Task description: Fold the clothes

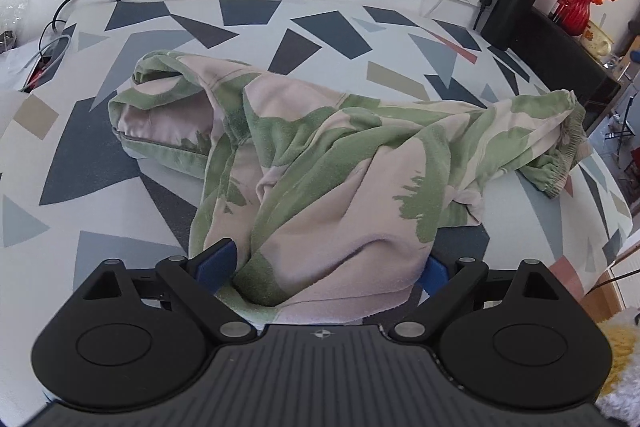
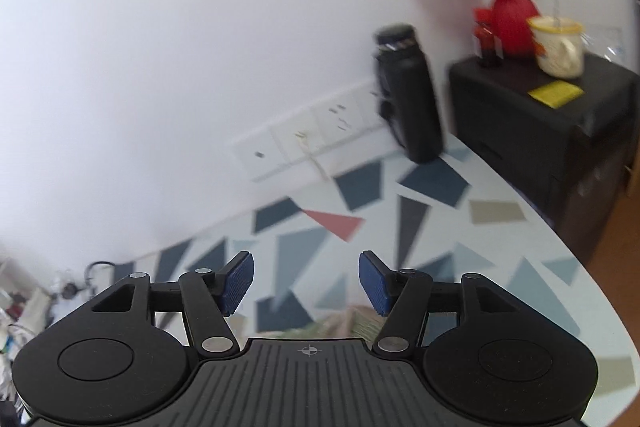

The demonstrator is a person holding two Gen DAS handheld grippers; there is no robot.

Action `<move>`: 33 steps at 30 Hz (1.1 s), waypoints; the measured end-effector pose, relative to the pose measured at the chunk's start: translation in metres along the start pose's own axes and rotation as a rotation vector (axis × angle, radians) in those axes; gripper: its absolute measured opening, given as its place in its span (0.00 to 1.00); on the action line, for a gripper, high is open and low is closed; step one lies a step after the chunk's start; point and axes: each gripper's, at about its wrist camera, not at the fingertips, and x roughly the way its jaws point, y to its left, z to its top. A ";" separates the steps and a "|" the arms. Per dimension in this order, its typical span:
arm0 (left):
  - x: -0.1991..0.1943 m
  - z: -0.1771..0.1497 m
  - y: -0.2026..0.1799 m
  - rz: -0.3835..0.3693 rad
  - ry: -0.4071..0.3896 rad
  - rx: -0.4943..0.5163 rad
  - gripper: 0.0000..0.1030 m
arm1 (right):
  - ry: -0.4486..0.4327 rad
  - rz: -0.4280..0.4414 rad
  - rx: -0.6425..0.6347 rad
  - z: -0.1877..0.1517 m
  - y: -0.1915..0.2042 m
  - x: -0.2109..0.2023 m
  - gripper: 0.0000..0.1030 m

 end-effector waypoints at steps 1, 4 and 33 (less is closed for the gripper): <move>0.001 -0.001 0.002 0.001 0.000 -0.001 0.91 | -0.004 0.021 -0.029 0.005 0.008 0.001 0.55; 0.000 -0.005 0.004 0.013 0.006 0.013 0.91 | 0.009 0.056 -0.136 0.016 0.032 0.021 0.61; 0.031 0.102 0.068 -0.001 -0.166 -0.278 0.81 | 0.549 -0.131 -0.440 -0.116 -0.008 0.156 0.13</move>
